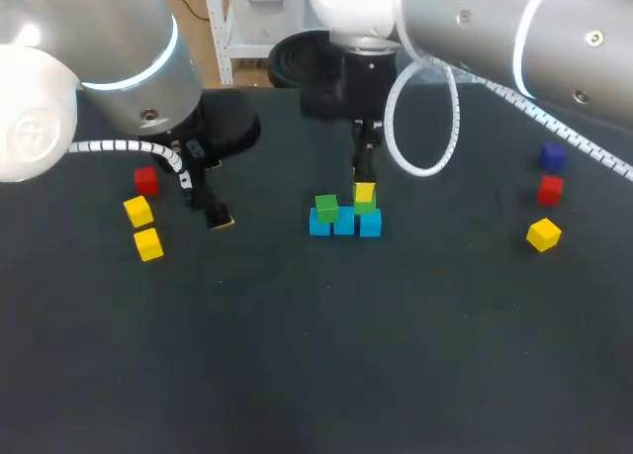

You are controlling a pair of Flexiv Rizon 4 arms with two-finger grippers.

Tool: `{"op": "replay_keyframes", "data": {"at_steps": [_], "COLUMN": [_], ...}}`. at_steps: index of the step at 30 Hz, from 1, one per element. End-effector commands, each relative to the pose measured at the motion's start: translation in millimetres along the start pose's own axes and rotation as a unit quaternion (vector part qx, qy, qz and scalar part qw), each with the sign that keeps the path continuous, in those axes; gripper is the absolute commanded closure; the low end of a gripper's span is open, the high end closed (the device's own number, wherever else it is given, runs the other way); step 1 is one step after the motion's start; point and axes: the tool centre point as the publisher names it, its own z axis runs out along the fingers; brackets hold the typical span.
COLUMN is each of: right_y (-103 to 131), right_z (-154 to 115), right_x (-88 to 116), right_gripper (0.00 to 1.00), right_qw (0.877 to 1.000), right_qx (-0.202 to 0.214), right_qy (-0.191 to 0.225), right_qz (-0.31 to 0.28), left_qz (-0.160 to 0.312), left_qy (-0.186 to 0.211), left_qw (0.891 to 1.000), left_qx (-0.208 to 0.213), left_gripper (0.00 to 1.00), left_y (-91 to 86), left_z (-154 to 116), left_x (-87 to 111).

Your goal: Place the blue cubes, place green cubes on the blue cubes, place the yellow cubes on the green cubes, then place the red cubes on the yellow cubes, and place purple cube on the red cubes.

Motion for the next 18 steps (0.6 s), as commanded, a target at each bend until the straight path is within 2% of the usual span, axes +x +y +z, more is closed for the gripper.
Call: {"op": "replay_keyframes", "data": {"at_steps": [1,8,14,18], "right_y": [13,10,11,13], "right_z": [8,19,26,25], "right_x": [5,3,-6,-5], "right_gripper": [1.00,1.00,1.00,1.00], "right_qw": [0.999,0.995,0.990,0.984], "right_qx": [0.044,0.090,0.136,0.170], "right_qy": [-0.013,-0.038,-0.007,-0.012], "right_qz": [0.003,0.023,0.047,0.060], "left_qz": [0.000,0.000,0.000,0.000], "left_qy": [0.000,0.000,0.000,0.000], "left_qw": [1.000,1.000,1.000,1.000], "left_qx": [0.000,0.000,0.000,0.000], "left_gripper": [0.00,0.00,0.00,0.00], "left_y": [0.3,0.3,0.3,0.3], "left_z": [0,0,0,0], "left_x": [0.3,0.3,0.3,0.3]}}
